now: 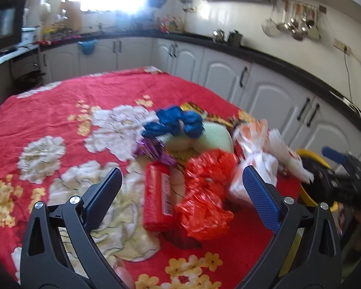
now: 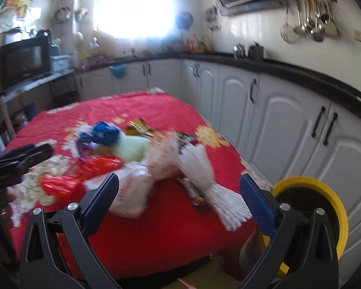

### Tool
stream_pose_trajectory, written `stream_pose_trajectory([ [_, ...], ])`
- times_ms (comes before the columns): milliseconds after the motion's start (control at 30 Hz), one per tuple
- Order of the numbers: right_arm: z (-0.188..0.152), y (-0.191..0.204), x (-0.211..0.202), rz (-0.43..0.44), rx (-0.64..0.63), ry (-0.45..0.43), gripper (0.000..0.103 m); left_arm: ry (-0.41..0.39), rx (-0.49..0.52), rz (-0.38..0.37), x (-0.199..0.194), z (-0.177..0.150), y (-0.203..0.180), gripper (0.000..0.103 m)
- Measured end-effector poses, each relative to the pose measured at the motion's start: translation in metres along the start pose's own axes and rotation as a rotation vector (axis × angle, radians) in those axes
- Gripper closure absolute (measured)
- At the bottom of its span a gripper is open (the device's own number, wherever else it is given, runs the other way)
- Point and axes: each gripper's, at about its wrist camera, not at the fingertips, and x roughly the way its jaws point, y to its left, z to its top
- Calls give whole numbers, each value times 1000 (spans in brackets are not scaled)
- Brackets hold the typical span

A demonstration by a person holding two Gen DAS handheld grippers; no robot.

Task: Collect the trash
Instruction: 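Grasp the red plastic bag with the left tool while the right tool grasps the white foam net, then carry the red bag and white foam net over the yellow bin with both tools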

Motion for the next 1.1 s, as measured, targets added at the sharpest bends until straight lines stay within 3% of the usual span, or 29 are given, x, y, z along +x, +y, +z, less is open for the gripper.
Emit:
stream_pose_trajectory([
  [100,1,-13,20,-10,-2,58,6,44,29,-30,9,-2,-7,29],
  [233,3,-20,42,16,-22,120,8,82,68,-62,14,-4,-14,40],
  [367,6,-30,69,77,13,205,30,122,92,-82,22,-2,-16,53],
  [533,6,-36,84,115,8,250,49,178,100,-97,35,-5,-17,64],
  [667,6,-39,89,141,-2,261,68,210,108,-101,42,-10,-20,64],
  [767,6,-44,91,160,18,262,77,221,110,-103,44,-13,-20,71],
  [900,6,-51,88,170,43,244,81,222,114,-114,44,-14,-21,82],
  [1100,9,-61,78,169,96,196,82,178,87,-127,33,-7,-17,88],
])
